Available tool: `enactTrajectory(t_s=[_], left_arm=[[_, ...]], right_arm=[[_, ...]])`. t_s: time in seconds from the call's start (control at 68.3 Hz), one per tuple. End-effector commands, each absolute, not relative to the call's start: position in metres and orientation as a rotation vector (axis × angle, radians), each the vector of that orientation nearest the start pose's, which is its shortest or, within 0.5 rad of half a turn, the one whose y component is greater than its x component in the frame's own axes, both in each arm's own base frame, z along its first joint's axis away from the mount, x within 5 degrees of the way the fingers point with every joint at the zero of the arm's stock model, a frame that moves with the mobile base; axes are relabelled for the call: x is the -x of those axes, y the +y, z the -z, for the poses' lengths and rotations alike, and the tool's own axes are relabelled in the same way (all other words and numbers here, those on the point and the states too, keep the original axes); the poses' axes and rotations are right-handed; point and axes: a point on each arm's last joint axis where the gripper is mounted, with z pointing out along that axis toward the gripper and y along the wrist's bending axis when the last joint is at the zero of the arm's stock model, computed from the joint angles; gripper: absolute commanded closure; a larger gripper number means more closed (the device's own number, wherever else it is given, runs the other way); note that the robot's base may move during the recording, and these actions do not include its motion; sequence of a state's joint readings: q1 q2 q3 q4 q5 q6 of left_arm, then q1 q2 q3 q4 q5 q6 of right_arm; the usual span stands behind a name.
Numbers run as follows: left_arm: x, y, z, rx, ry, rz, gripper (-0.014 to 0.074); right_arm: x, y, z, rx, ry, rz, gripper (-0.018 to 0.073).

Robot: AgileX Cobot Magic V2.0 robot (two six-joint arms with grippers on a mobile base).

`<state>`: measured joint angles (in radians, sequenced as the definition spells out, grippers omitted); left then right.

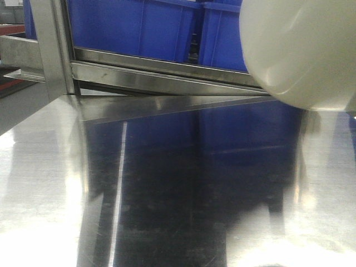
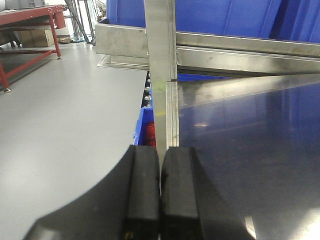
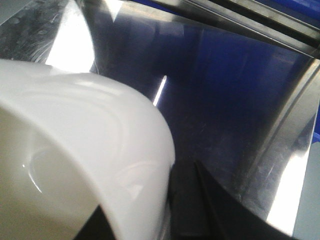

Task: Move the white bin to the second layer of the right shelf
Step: 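Hold the white bin raised in the right gripper while backing away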

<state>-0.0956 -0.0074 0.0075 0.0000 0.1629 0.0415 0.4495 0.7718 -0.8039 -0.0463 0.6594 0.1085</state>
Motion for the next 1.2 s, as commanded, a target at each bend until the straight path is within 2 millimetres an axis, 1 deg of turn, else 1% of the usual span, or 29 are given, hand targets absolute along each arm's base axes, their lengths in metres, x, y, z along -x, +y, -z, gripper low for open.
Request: enactTrajectory(t_s=[0.0, 1.187], left_arm=[[-0.0563, -0.0057, -0.1924, -0.111, 1.580, 0.049, 0.0512], [-0.0563, -0.0059, -0.1924, -0.112, 1.580, 0.051, 0.0512]], right_arm=[[-0.1364, 0.0622, -0.3715, 0.362, 1.954, -0.300, 0.0503], [-0.1366, 0.0623, -0.3713, 0.362, 1.955, -0.300, 0.0503]])
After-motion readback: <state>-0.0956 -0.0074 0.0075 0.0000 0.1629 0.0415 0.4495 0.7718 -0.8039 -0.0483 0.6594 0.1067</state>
